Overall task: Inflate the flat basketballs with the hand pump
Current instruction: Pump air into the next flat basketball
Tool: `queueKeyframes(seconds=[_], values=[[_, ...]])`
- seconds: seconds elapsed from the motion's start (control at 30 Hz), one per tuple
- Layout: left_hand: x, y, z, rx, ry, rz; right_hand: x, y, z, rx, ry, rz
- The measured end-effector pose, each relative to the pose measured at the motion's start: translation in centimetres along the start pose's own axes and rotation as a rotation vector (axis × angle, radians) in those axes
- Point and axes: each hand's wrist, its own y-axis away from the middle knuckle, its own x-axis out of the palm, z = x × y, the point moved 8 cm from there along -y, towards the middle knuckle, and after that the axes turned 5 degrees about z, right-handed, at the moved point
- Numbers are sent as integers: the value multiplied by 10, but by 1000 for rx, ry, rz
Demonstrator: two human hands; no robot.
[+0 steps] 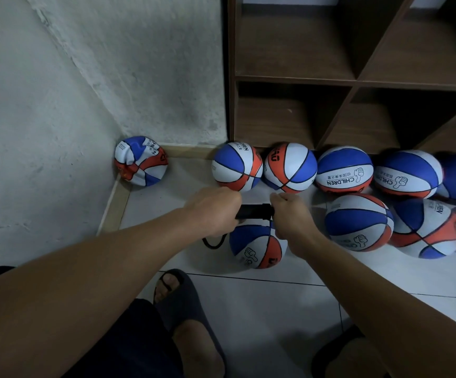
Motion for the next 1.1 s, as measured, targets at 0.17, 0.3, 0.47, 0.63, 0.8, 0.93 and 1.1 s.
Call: queueKeyframes(seconds=[0.17, 0.3, 0.47, 0.63, 0.8, 0.93, 1.1], values=[[-6, -2, 6, -1, 93, 7, -29, -8, 10, -12, 95, -19], [-11, -1, 37, -64, 156, 34, -81, -18, 4, 24, 18, -125], [-2, -1, 24, -57, 118, 22, -59, -13, 2, -23, -22, -68], [-7, 3, 6, -31, 8, -63, -28, -7, 1, -76, -21, -64], [2, 10, 0, -56, -56, -23, -3, -2, -8, -47, 12, -21], [5, 10, -6, -33, -76, -8, 7, 1, -14, -36, 28, -3], [-1, 5, -6, 2, -104, -19, 4, -2, -13, -6, 1, 22]])
